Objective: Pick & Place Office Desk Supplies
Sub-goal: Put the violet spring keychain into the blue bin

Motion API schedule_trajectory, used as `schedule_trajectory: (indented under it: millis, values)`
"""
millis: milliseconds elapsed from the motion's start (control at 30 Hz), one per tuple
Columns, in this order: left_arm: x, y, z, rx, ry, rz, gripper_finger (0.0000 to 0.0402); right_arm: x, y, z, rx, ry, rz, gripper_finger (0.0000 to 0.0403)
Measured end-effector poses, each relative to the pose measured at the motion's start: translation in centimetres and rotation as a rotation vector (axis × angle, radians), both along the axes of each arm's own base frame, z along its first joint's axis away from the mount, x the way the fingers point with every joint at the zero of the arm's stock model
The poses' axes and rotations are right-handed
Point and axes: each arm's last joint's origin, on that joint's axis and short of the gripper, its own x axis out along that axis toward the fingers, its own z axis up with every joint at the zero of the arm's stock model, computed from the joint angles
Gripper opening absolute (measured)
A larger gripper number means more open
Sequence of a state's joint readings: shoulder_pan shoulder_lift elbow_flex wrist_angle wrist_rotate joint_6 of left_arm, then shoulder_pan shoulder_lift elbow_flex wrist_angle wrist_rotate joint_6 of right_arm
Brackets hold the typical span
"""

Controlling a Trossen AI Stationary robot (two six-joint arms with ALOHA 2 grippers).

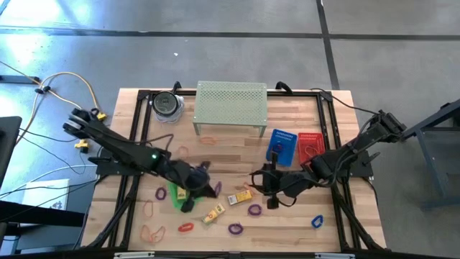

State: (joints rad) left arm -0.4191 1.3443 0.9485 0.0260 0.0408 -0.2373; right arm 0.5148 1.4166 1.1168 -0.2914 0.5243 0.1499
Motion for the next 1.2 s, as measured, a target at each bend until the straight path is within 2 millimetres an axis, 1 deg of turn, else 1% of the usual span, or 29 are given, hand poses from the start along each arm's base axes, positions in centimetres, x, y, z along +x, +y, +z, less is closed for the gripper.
schedule_trajectory:
  millis: [100,233,367,533,700,867,1033,1200]
  values:
    - [1.5,-0.8,-0.8,-0.062,-0.039,-0.113,0.0006,0.6,-0.1,-0.1,-0.054,-0.012,0.036,0.019]
    - [3.1,-0.8,-1.9,-0.144,-0.056,-0.231,0.0006,1.9,0.8,-1.0,-0.164,-0.033,0.166,0.0197]
    - [4.0,-0.2,-2.7,-0.183,-0.037,-0.25,0.0006,3.5,1.9,-2.5,-0.276,-0.057,0.283,0.0197]
    - [4.4,0.5,-3.0,-0.206,-0.014,-0.259,0.0006,4.8,2.5,-3.9,-0.365,-0.083,0.323,0.0197]
    - [4.5,0.7,-3.0,-0.207,-0.012,-0.253,0.0006,5.2,2.8,-3.8,-0.351,-0.132,0.331,0.0198]
    - [4.6,1.1,-3.1,-0.207,-0.007,-0.24,0.0006,5.2,3.1,-3.8,-0.295,-0.145,0.445,0.0198]
    - [4.9,1.8,-3.1,-0.206,-0.008,-0.217,0.0006,5.4,2.7,-3.8,-0.268,-0.143,0.433,0.0198]
    - [4.9,2.1,-3.1,-0.206,-0.009,-0.209,0.0006,5.7,2.2,-3.8,-0.246,-0.142,0.441,0.0197]
